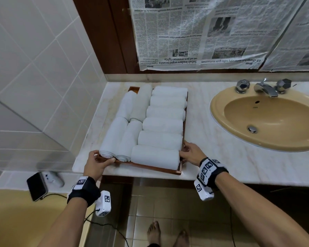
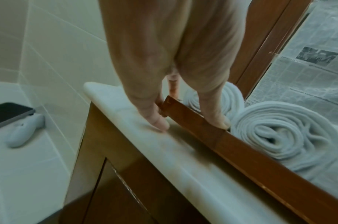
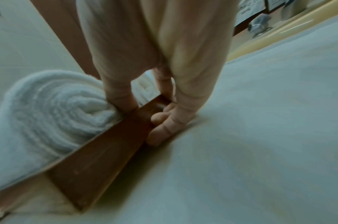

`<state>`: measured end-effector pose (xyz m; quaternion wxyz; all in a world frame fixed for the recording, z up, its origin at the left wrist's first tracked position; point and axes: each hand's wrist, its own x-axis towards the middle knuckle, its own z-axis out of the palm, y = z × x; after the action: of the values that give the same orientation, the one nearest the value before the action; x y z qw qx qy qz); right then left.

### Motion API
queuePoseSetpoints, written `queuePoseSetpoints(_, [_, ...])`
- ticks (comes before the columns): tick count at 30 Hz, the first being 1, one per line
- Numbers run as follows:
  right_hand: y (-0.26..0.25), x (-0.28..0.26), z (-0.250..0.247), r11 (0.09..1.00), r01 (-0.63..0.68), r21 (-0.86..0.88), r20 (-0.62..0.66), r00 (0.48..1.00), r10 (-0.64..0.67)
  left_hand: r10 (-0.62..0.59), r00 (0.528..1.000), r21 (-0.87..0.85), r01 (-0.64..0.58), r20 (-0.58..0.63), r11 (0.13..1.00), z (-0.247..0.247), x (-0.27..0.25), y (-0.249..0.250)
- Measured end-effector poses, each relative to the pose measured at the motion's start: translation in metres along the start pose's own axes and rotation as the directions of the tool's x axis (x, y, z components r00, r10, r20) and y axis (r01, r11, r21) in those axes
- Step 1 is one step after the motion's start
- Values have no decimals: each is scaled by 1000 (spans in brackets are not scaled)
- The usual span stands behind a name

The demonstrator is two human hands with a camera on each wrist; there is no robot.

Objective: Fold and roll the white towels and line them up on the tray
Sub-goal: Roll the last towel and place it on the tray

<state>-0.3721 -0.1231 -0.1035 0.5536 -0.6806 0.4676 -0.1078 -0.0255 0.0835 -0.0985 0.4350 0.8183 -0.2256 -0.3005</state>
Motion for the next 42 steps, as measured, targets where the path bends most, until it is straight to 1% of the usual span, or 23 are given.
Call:
queuePoseSetpoints(3, [-6, 19, 11, 996, 14, -88, -13, 1000, -15, 10, 1000, 90, -8, -16, 996, -7, 8, 8])
queuePoseSetpoints(5, [-12, 29, 17, 990, 14, -142, -19, 1000, -16, -10, 999, 151, 15, -36, 988, -9, 17, 11])
queuePoseSetpoints(7, [-16, 38, 22, 985, 10, -173, -34, 999, -16, -30, 999, 183, 34, -26, 983, -13, 25, 12])
queuePoseSetpoints(10, [-24, 46, 27, 974, 12, -227, -66, 997, -28, -64, 997, 225, 71, -39, 972, -18, 43, -6])
queuePoseSetpoints(12, [-27, 48, 30, 974, 11, -228, -75, 997, -29, -63, 996, 314, 77, -56, 946, -11, 36, 3])
queuePoseSetpoints(14, [-27, 48, 32, 970, 16, -243, -75, 997, -35, -75, 994, 381, 99, -78, 919, -1, 17, 16])
queuePoseSetpoints(17, [-26, 34, 34, 972, 14, -236, -45, 999, -25, -55, 995, 359, 80, -78, 930, 16, 0, 12])
queuePoseSetpoints(19, [-26, 17, 35, 973, 25, -230, 39, 999, -16, -52, 994, 358, 82, -93, 930, 20, -3, 9])
queuePoseSetpoints(21, [-20, 5, 37, 952, 56, -302, 139, 990, -15, -68, 991, 366, 105, -112, 925, 22, 0, 10])
queuePoseSetpoints(22, [-17, 2, 40, 927, 78, -366, 160, 987, -20, -72, 990, 368, 112, -120, 923, 23, 0, 12])
queuePoseSetpoints(24, [-11, 0, 50, 889, 104, -447, 129, 990, -51, -64, 990, 366, 107, -128, 924, 24, -3, 14])
queuePoseSetpoints(28, [-15, 5, 58, 876, 98, -473, 17, 995, -102, -84, 991, 354, 116, -104, 928, 37, -15, 13])
queuePoseSetpoints(31, [-21, 13, 56, 853, 119, -508, 25, 992, -124, -56, 995, 383, 85, -87, 920, 58, -26, 12])
queuePoseSetpoints(34, [-27, 22, 56, 829, 162, -536, 46, 986, -162, -19, 992, 451, 75, -126, 889, 76, -34, 15])
queuePoseSetpoints(39, [-37, 38, 60, 816, 191, -546, 78, 981, -178, -36, 976, 469, 136, -215, 872, 87, -31, 27])
queuePoseSetpoints(42, [-43, 49, 61, 810, 196, -553, 82, 980, -181, -57, 970, 468, 166, -238, 868, 87, -22, 30])
